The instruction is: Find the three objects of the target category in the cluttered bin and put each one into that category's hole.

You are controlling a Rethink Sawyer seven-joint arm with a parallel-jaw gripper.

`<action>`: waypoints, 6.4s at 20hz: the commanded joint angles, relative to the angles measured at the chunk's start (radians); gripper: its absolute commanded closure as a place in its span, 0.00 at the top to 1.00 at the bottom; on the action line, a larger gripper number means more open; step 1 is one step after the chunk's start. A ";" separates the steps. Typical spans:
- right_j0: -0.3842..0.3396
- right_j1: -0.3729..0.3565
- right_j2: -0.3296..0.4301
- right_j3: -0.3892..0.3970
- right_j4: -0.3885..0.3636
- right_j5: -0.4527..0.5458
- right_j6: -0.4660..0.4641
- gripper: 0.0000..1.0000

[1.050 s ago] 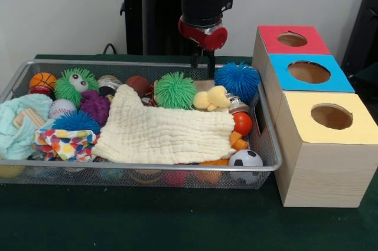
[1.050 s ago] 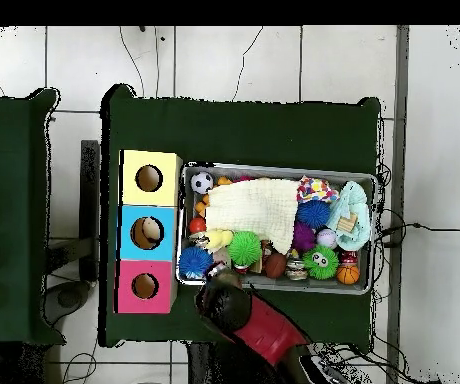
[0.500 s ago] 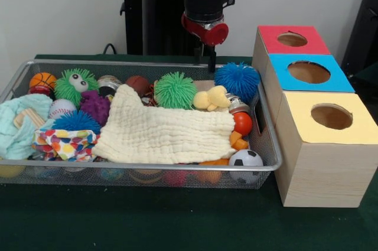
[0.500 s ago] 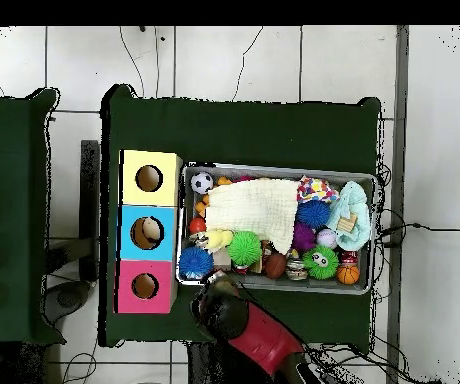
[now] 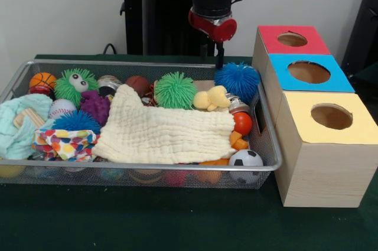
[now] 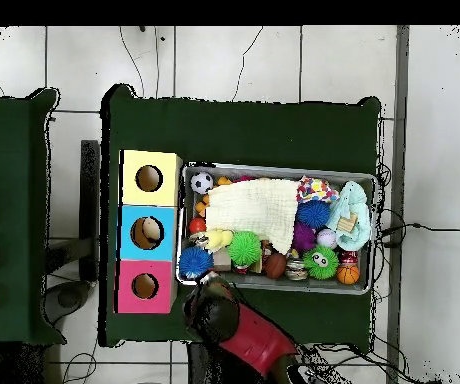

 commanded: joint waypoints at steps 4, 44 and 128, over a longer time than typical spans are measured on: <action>0.034 -0.012 0.012 -0.133 0.094 0.129 0.195 1.00; 0.107 0.047 -0.128 -0.362 0.044 0.270 0.125 1.00; 0.160 0.237 -0.132 -0.515 0.058 0.404 0.109 1.00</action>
